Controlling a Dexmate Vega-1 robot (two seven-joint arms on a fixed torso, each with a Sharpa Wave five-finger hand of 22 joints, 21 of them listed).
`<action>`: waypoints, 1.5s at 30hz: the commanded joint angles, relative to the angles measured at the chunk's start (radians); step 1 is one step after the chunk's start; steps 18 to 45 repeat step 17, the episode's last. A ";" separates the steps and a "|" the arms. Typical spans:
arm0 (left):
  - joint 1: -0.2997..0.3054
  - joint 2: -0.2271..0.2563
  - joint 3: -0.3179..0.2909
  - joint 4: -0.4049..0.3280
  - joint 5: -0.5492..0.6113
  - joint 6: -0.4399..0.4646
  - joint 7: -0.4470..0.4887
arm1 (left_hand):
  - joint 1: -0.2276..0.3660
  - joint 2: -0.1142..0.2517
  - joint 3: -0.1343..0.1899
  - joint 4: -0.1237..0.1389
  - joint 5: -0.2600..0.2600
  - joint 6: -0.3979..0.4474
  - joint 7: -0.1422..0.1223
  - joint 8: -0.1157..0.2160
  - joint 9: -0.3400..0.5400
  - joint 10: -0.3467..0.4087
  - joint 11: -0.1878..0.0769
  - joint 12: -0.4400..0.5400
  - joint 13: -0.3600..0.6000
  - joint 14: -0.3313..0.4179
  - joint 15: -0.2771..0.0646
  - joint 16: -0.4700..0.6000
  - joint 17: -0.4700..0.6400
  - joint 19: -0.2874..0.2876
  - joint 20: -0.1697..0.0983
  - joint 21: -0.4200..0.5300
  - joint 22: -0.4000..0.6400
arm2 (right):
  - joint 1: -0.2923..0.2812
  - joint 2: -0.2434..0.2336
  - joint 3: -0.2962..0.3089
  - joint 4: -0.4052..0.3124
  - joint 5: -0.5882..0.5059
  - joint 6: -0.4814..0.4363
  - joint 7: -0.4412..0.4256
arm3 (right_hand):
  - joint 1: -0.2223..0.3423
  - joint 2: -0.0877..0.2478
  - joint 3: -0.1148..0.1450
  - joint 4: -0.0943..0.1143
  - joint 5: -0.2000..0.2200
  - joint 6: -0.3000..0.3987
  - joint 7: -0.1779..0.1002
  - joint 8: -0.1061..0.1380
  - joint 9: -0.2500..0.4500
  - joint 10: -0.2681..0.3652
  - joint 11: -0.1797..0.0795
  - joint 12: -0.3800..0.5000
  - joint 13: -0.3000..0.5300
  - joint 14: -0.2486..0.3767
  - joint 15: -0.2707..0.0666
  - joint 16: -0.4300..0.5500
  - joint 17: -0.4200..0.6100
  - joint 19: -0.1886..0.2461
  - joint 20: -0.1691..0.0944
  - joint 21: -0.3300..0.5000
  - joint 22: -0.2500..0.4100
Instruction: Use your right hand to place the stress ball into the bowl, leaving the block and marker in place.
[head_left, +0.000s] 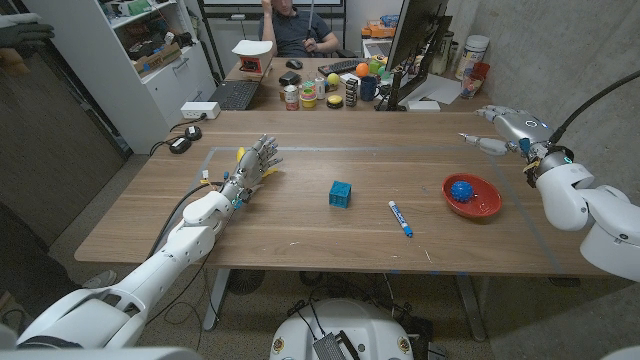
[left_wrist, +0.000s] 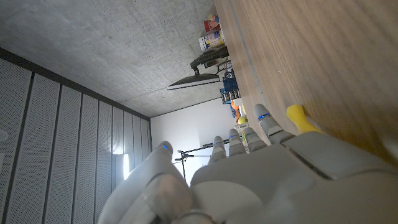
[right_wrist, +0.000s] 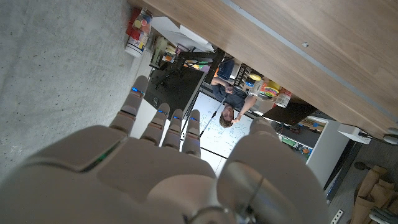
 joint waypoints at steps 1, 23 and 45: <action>-0.011 -0.007 0.000 0.021 0.000 -0.005 -0.009 | 0.001 0.013 -0.003 0.000 0.006 -0.008 -0.005 0.004 0.003 -0.006 0.003 0.005 0.002 -0.008 -0.002 -0.002 0.002 0.007 0.000 -0.002 0.003 | 0.031 0.069 0.005 0.013 -0.071 0.057 0.010 | -0.006 0.000 -0.004 0.000 0.000 -0.021 0.005 -0.008 0.001 -0.012 0.000 -0.002 0.003 -0.011 0.002 0.002 -0.001 -0.012 0.000 -0.011 0.003; -0.026 -0.016 0.001 0.057 0.000 -0.012 -0.025 | 0.001 0.013 -0.005 0.000 0.007 -0.008 -0.005 0.004 0.003 -0.007 0.005 0.005 0.002 -0.008 -0.001 -0.002 0.002 0.007 0.001 -0.006 0.003 | 0.060 0.123 0.018 0.017 -0.129 0.099 0.012 | -0.007 0.001 -0.008 0.000 -0.001 -0.026 0.001 -0.004 0.001 -0.001 -0.004 0.010 0.002 -0.003 -0.005 0.012 -0.004 -0.009 -0.002 -0.025 0.004; -0.026 -0.016 0.001 0.057 0.000 -0.012 -0.025 | 0.001 0.013 -0.005 0.000 0.007 -0.008 -0.005 0.004 0.003 -0.007 0.005 0.005 0.002 -0.008 -0.001 -0.002 0.002 0.007 0.001 -0.006 0.003 | 0.060 0.123 0.018 0.017 -0.129 0.099 0.012 | -0.007 0.001 -0.008 0.000 -0.001 -0.026 0.001 -0.004 0.001 -0.001 -0.004 0.010 0.002 -0.003 -0.005 0.012 -0.004 -0.009 -0.002 -0.025 0.004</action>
